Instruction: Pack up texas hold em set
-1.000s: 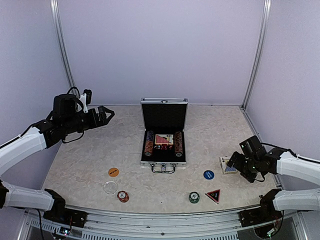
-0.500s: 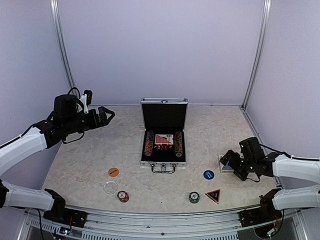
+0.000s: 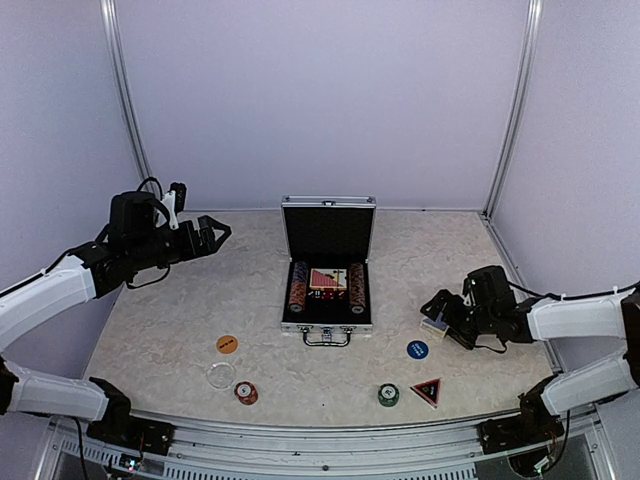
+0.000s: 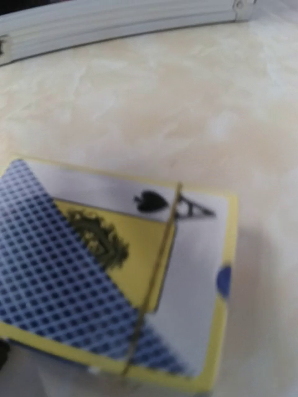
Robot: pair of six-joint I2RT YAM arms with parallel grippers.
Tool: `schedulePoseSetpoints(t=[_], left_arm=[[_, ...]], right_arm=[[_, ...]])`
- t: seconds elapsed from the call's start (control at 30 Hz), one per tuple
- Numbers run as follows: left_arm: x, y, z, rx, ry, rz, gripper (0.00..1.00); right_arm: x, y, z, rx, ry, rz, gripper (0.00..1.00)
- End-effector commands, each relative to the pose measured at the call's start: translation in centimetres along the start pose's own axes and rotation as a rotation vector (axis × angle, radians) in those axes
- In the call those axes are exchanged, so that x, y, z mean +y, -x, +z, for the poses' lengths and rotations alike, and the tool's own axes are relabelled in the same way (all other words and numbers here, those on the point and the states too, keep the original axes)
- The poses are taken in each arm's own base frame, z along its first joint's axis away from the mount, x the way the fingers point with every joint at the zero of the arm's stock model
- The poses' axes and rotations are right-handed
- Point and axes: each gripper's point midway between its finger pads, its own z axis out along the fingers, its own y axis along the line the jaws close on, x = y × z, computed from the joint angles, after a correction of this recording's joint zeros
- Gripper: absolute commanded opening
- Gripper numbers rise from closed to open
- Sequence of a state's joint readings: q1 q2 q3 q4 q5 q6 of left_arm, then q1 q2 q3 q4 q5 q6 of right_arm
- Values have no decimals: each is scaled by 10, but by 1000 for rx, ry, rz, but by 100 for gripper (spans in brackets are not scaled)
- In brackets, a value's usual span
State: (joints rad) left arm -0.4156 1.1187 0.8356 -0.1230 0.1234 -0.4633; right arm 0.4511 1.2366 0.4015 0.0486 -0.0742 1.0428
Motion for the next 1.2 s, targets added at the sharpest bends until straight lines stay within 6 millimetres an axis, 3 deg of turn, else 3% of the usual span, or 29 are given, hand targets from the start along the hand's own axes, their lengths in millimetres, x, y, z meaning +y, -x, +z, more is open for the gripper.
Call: schedulePoseSetpoints(t=[0.0,0.33,0.5,0.63,0.8,1.0,1.17], left_arm=[[1,2,0,-13,-8,2,99],[3,1,0,-15,-2,2,99],[4,0,0,-17,-2,4,99],[4,1,-1,-18,-2,4,99],[4,2,-3,-24,-5,6,99],[1,1,-2,-20,-21,2,99],[2,0,-2,-16,-19,4,99]], right_arm=[[36,9,13,-2,74,-68,100],[91,-3,66,74,103,-208,100],[110,3,76,58,98,-299,100],[128,14,65,39,101,-512,100],[149,23,28,43,116,-812,99],[143,47,2,61,-56,-1101,100],[129,58,7,128,-201,-1255,99]])
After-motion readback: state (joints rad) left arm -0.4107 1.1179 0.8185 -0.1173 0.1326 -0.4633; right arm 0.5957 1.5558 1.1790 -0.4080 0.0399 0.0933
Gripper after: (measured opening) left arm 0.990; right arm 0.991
